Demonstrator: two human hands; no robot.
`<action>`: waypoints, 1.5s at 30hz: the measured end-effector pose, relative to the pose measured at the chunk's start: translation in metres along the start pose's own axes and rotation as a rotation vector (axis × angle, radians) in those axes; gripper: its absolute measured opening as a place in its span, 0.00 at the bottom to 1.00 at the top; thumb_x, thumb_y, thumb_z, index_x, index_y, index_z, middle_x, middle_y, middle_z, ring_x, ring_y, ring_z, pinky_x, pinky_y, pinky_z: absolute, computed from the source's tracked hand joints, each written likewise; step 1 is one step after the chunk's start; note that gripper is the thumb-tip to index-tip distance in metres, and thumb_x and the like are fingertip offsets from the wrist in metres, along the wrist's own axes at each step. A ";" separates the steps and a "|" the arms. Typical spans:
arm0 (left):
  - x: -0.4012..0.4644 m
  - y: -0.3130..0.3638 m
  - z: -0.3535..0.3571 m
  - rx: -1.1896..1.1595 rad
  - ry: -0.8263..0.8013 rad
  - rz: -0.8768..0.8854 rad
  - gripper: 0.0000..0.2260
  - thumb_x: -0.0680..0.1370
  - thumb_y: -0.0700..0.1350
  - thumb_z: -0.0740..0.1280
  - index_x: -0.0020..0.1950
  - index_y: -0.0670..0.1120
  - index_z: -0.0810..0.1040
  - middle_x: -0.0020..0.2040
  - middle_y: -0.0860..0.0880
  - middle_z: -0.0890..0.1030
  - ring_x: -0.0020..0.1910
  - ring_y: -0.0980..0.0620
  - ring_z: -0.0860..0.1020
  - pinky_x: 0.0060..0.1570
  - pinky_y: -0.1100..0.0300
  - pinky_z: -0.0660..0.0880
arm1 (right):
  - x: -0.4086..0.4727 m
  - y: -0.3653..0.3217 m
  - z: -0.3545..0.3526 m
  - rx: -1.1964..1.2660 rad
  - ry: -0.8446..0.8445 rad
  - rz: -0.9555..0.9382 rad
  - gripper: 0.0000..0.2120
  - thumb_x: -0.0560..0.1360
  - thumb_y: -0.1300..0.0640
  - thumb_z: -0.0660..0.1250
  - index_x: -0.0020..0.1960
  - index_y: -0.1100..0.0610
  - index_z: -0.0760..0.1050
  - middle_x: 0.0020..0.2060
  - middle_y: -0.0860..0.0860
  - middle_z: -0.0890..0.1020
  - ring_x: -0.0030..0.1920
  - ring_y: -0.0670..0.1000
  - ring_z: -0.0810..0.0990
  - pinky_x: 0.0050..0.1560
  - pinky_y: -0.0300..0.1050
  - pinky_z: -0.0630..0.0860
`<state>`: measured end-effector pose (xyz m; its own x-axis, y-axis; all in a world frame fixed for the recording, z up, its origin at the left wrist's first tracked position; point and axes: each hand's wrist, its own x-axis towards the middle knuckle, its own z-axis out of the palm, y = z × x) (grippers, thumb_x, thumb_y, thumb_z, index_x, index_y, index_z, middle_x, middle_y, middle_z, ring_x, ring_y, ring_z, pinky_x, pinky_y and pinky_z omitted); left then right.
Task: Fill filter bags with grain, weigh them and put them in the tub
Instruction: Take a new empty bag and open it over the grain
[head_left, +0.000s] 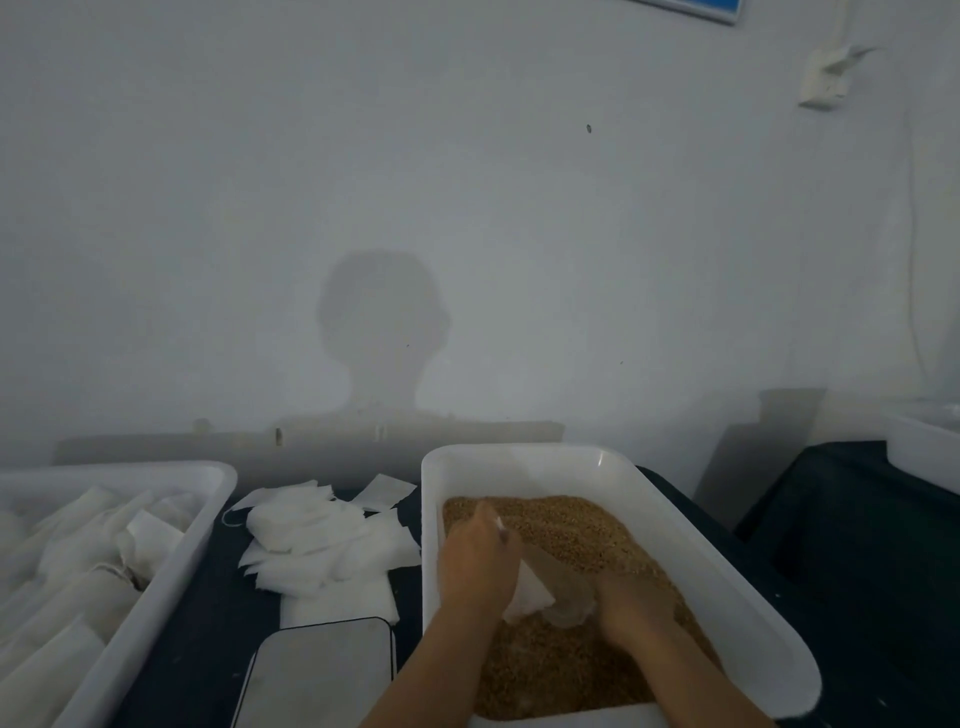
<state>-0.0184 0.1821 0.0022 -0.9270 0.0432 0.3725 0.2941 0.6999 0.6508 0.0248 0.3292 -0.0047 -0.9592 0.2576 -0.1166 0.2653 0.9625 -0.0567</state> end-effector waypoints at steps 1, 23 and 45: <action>0.001 0.000 0.000 -0.036 0.022 -0.034 0.06 0.81 0.44 0.55 0.44 0.47 0.64 0.33 0.54 0.68 0.34 0.55 0.69 0.29 0.64 0.60 | 0.000 0.000 0.000 -0.035 0.006 -0.010 0.10 0.79 0.58 0.57 0.41 0.51 0.72 0.43 0.47 0.77 0.46 0.46 0.76 0.54 0.41 0.70; 0.003 -0.001 -0.013 -0.219 0.392 -0.103 0.04 0.78 0.38 0.64 0.50 0.44 0.77 0.49 0.47 0.75 0.46 0.52 0.66 0.46 0.56 0.68 | 0.016 -0.046 -0.035 -0.082 -0.053 -0.099 0.03 0.77 0.60 0.62 0.47 0.57 0.74 0.45 0.52 0.77 0.51 0.50 0.77 0.47 0.41 0.70; 0.006 -0.006 0.002 -0.086 0.028 0.218 0.08 0.76 0.33 0.62 0.43 0.45 0.75 0.43 0.55 0.71 0.48 0.53 0.68 0.41 0.64 0.60 | -0.024 0.055 -0.107 0.243 0.040 -0.147 0.08 0.75 0.55 0.68 0.42 0.53 0.69 0.42 0.49 0.79 0.41 0.46 0.78 0.47 0.44 0.76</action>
<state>-0.0261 0.1795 -0.0009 -0.8329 0.1662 0.5279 0.5066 0.6129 0.6064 0.0517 0.3853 0.1010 -0.9909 0.1246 -0.0503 0.1341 0.9423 -0.3067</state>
